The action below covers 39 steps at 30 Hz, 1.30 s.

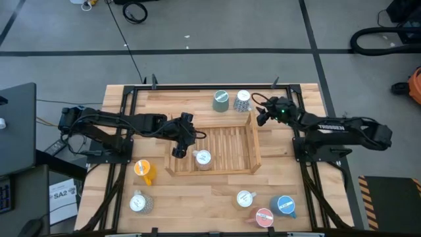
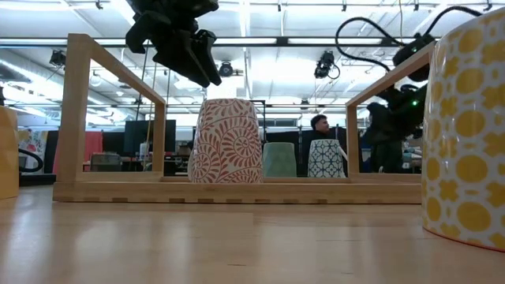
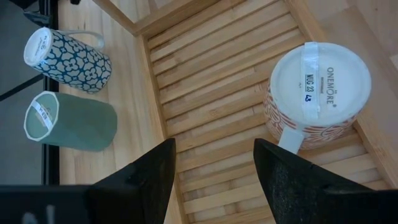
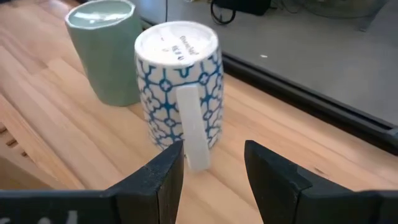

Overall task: Place coffee mugs
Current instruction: Put the blue patterned mug on the shelf

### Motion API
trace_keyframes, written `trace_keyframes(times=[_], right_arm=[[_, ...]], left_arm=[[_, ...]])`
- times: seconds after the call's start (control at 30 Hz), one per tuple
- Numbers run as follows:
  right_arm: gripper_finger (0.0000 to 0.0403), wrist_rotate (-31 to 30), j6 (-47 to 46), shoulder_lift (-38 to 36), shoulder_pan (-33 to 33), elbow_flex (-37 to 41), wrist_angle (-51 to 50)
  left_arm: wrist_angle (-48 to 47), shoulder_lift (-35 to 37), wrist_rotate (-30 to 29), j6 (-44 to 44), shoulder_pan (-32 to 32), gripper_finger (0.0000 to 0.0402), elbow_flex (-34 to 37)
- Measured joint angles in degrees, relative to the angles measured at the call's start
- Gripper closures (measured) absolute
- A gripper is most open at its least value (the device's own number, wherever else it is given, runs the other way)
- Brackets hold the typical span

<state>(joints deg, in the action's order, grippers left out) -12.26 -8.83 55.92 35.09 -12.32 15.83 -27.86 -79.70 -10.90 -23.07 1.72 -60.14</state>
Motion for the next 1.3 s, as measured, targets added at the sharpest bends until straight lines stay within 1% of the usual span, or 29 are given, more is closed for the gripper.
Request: trace_keyframes(times=[0.3, 0.43, 0.67, 0.9, 1.0, 1.17, 1.3], right_arm=[[0.0227, 0.45, 2.38, 10.12, 0.00, 0.00, 8.78], [0.0227, 0.54, 3.24, 13.44, 0.00, 0.00, 13.17], [0.0227, 0.54, 4.89, 19.19, 0.11, 0.00, 17.98], [0.0227, 0.54, 5.63, 24.54, 1.94, 0.02, 24.73], [0.0227, 0.55, 5.62, 26.22, 2.63, 0.02, 26.26], [0.0227, 3.71, 5.62, 29.09, 3.91, 0.02, 26.94], [0.0227, 4.45, 5.63, 31.71, 4.86, 0.02, 28.82]], left_arm=[[0.00, 0.00, 0.00, 0.00, 0.02, 0.0180, 0.00], [0.00, 0.00, 0.00, -0.02, 0.01, 0.0180, 0.00], [0.00, 0.00, 0.00, 0.00, 0.00, 0.0180, 0.00], [0.18, 0.00, 0.00, -0.02, 0.00, 0.0180, 0.00], [0.20, 0.00, 0.00, -0.02, 0.00, 0.0180, 0.00], [0.20, 0.00, 0.01, 0.00, 0.02, 0.0180, 0.00], [0.20, 0.00, 0.02, 0.00, 0.01, 0.0180, 0.00]])
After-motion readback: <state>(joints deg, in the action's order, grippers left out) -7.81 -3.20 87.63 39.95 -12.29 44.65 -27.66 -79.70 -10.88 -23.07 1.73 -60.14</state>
